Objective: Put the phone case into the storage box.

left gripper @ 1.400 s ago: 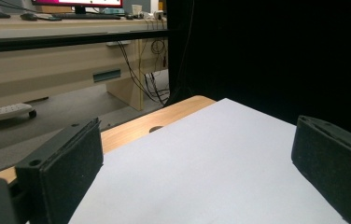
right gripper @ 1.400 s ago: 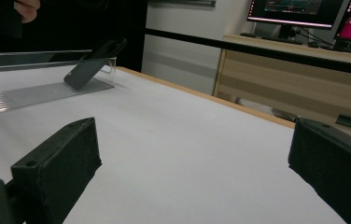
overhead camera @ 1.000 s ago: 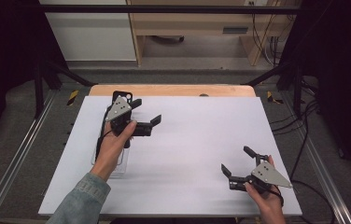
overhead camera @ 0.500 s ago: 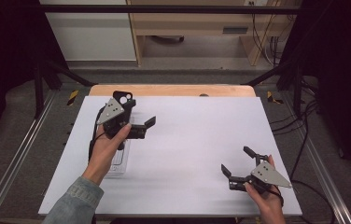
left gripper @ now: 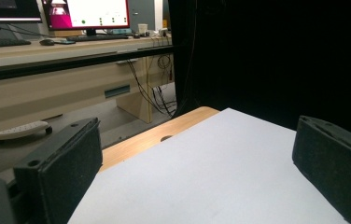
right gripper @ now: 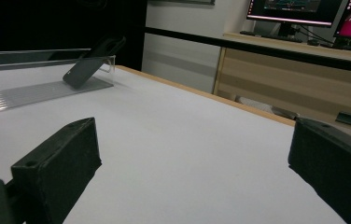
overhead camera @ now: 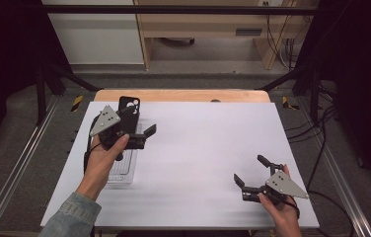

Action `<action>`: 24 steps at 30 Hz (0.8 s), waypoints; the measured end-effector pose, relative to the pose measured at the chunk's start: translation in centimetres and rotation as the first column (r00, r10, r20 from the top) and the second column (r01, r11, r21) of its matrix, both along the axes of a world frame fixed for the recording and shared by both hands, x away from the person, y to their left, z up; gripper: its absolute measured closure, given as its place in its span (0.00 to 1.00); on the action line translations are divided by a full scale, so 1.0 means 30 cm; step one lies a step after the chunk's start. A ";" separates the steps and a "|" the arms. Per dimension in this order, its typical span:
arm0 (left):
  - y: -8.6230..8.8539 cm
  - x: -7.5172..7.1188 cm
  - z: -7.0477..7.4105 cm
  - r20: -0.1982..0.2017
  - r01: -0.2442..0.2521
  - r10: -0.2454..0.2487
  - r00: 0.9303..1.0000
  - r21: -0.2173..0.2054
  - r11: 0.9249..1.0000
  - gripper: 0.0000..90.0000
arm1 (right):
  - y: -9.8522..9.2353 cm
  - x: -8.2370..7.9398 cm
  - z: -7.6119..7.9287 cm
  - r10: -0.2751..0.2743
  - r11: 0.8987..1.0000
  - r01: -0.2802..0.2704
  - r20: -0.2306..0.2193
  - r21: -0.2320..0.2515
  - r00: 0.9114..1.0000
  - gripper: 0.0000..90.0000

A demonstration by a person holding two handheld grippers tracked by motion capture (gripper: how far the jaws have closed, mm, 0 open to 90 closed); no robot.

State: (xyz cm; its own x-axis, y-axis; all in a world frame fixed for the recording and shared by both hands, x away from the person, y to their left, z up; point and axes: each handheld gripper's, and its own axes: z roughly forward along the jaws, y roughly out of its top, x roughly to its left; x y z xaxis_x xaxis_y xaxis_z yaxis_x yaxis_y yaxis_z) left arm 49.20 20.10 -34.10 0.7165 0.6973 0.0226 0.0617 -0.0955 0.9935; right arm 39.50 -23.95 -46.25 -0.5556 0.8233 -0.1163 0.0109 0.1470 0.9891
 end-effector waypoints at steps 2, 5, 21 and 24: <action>0.009 -0.005 0.003 0.005 -0.002 0.002 1.000 0.003 1.000 0.01 | 0.000 0.000 -0.001 0.001 1.000 -0.001 0.000 -0.001 1.000 0.03; 0.023 -0.013 0.007 0.009 -0.006 0.006 1.000 -0.004 1.000 0.01 | 0.001 0.000 -0.001 0.001 1.000 -0.001 0.000 -0.001 1.000 0.03; 0.084 -0.064 0.024 0.041 -0.026 0.027 0.999 -0.010 1.000 0.01 | 0.003 -0.001 -0.001 0.002 1.000 -0.002 -0.001 -0.003 1.000 0.03; 0.092 -0.076 0.025 0.049 -0.030 0.030 0.998 -0.011 1.000 0.01 | 0.003 -0.001 -0.001 0.003 1.000 -0.003 -0.002 -0.002 1.000 0.03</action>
State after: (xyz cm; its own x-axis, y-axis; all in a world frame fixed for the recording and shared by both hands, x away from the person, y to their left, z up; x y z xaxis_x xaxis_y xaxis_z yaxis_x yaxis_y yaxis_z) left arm 46.91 22.87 -33.36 0.6935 0.7187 0.0503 0.0154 -0.0846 0.9963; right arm 39.48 -23.84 -46.28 -0.5581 0.8215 -0.1168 0.0120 0.1487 0.9888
